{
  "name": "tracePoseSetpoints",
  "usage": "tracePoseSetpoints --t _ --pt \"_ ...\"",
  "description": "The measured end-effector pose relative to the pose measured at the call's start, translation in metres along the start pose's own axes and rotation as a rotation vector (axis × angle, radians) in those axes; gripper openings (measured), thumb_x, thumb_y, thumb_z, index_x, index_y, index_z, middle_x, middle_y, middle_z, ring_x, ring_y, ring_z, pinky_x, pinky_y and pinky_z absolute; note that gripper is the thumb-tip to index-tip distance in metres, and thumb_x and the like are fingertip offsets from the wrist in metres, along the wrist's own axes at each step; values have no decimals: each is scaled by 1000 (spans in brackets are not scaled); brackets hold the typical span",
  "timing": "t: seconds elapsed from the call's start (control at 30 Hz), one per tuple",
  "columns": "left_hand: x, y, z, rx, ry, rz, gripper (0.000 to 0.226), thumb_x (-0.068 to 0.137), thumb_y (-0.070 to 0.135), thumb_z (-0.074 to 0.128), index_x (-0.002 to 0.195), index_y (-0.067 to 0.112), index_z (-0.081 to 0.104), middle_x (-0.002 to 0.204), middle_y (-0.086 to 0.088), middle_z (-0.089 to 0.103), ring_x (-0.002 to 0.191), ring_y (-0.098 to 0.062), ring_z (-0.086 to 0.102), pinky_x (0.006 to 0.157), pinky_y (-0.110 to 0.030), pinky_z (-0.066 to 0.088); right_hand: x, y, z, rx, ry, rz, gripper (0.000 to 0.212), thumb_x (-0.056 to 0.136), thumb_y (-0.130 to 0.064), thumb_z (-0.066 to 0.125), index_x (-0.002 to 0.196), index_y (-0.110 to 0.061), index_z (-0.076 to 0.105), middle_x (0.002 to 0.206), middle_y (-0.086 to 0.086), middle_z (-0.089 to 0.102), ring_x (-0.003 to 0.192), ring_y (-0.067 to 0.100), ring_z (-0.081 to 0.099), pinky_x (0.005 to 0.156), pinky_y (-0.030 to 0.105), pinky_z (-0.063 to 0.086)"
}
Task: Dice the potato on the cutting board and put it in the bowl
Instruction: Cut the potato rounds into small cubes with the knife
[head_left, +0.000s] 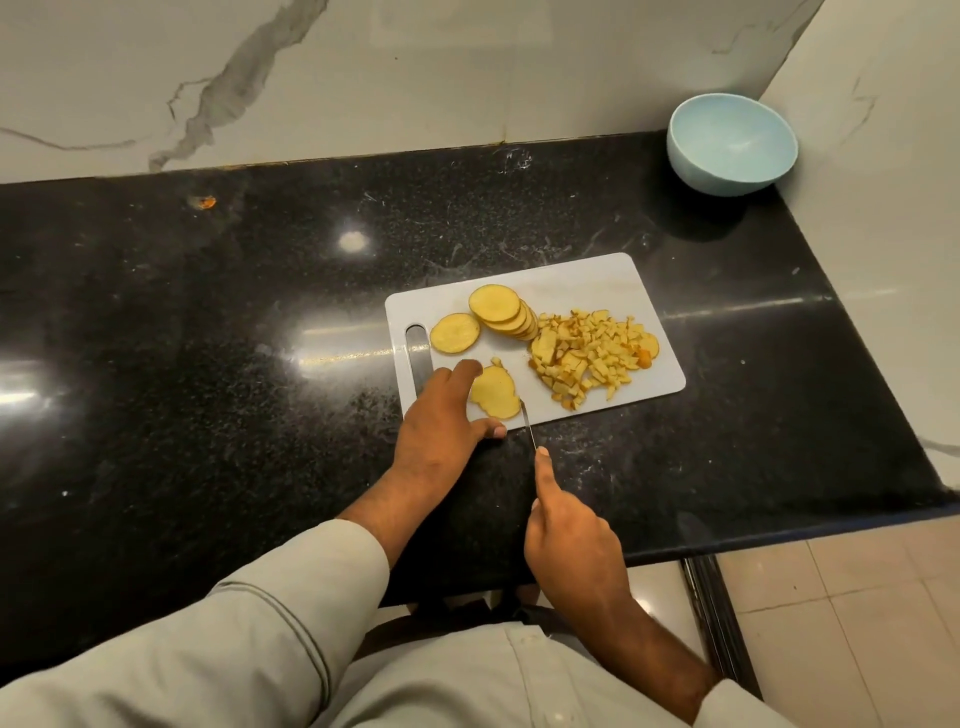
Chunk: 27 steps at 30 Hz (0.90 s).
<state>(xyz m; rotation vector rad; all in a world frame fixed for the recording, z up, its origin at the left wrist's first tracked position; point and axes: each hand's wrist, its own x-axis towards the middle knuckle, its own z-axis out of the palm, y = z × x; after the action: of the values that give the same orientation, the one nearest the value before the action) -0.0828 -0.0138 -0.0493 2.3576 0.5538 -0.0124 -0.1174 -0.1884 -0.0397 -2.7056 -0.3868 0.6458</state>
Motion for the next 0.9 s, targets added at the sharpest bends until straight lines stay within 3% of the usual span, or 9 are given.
tracePoseSetpoints --t 0.1,0.33,0.43,0.5,0.67,0.77,0.9 --pt "4 1 -3 -9 -42 -24 79 69 35 82 135 34 39 106 0 53 100 -19 55 84 -35 48 -2 -4 4 5 10 11 60 102 -30 32 153 -31 0 80 -9 48 68 7 54 63 25 48" --pt "14 -2 -5 -48 -74 -55 75 68 34 84 134 25 50 107 -2 56 100 -19 56 85 -32 47 -3 -12 8 18 64 69 59 102 -30 33 153 -31 4 80 -9 49 68 7 53 63 23 46" --pt "14 -6 -6 -78 -67 -52 64 66 32 85 122 25 56 100 1 55 94 -18 56 78 -29 45 5 -14 5 6 107 102 58 102 -30 32 153 -31 6 80 -8 48 72 10 57 66 29 50" --pt "16 -10 -9 -73 -70 -62 49 64 34 86 103 23 59 93 3 54 87 -18 56 70 -28 41 8 -16 4 -12 106 107 58 102 -29 32 153 -32 5 83 -6 51 74 13 59 68 32 53" --pt "23 -13 -14 -13 -128 -46 38 62 37 86 74 19 54 78 2 55 74 -18 57 58 -28 39 2 -25 13 -21 92 102 60 101 -29 32 153 -33 2 87 -6 53 77 13 60 70 33 54" --pt "24 -12 -12 -47 -167 -56 33 65 32 86 70 19 56 77 0 61 75 -18 62 66 -34 51 1 -28 18 -17 105 100 60 101 -30 32 153 -32 2 87 -6 53 77 13 61 69 32 53" --pt "24 -13 -11 -49 -161 -44 30 67 32 84 68 20 57 77 1 61 76 -16 61 67 -34 50 1 -31 21 -8 110 109 61 101 -30 33 153 -31 2 85 -7 52 75 13 60 67 31 51"
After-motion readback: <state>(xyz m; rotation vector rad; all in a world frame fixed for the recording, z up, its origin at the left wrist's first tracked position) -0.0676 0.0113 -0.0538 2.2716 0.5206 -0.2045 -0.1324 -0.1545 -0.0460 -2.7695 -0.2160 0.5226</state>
